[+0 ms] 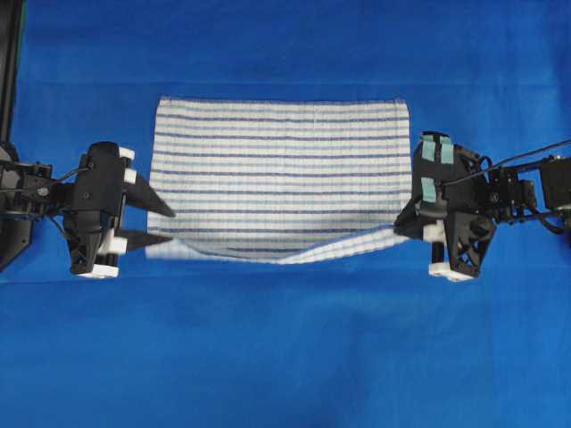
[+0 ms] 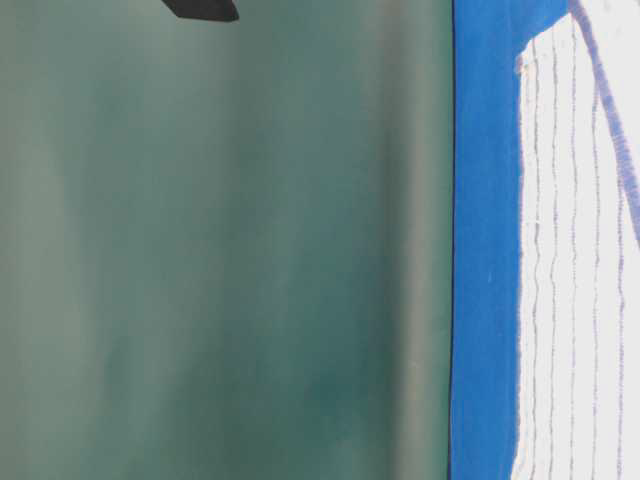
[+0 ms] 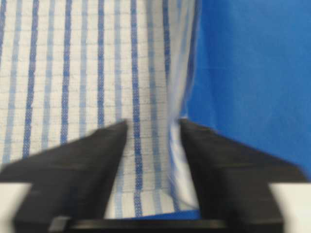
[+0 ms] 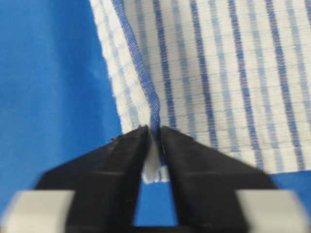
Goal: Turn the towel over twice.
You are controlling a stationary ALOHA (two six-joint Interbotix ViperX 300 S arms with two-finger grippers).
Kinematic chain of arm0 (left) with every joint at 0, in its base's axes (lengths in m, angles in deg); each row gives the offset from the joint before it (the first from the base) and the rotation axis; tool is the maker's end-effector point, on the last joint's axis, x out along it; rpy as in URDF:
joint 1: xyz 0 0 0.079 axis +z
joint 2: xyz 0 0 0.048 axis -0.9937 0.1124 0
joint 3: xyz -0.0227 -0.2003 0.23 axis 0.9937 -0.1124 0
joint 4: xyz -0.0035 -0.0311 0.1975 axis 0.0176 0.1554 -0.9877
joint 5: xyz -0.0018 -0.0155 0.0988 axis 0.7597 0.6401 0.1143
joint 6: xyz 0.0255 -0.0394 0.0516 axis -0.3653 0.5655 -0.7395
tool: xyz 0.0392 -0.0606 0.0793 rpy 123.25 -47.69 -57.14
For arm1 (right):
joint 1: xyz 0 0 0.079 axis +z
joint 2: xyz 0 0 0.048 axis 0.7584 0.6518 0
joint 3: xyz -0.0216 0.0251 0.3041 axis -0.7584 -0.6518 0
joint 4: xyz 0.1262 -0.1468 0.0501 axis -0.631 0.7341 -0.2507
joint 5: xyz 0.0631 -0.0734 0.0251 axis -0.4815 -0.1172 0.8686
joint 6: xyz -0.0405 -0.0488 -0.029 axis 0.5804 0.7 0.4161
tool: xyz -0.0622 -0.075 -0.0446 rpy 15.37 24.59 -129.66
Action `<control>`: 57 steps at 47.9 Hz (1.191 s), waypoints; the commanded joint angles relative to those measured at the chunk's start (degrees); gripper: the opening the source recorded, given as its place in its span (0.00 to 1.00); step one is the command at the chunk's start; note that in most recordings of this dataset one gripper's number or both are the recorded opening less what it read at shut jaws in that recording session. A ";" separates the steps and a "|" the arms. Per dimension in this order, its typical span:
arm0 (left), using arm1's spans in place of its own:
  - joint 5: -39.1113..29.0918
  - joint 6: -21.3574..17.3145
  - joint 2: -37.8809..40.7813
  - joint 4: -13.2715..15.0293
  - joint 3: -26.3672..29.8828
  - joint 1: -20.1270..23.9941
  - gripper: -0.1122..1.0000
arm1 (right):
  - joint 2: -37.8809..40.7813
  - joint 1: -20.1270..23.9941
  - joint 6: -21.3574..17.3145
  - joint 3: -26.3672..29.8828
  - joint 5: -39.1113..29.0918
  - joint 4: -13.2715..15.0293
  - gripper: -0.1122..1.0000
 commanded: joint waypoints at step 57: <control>-7.56 -1.49 -25.31 0.00 0.44 8.09 0.84 | -21.80 -11.43 0.70 -2.02 1.49 7.82 0.66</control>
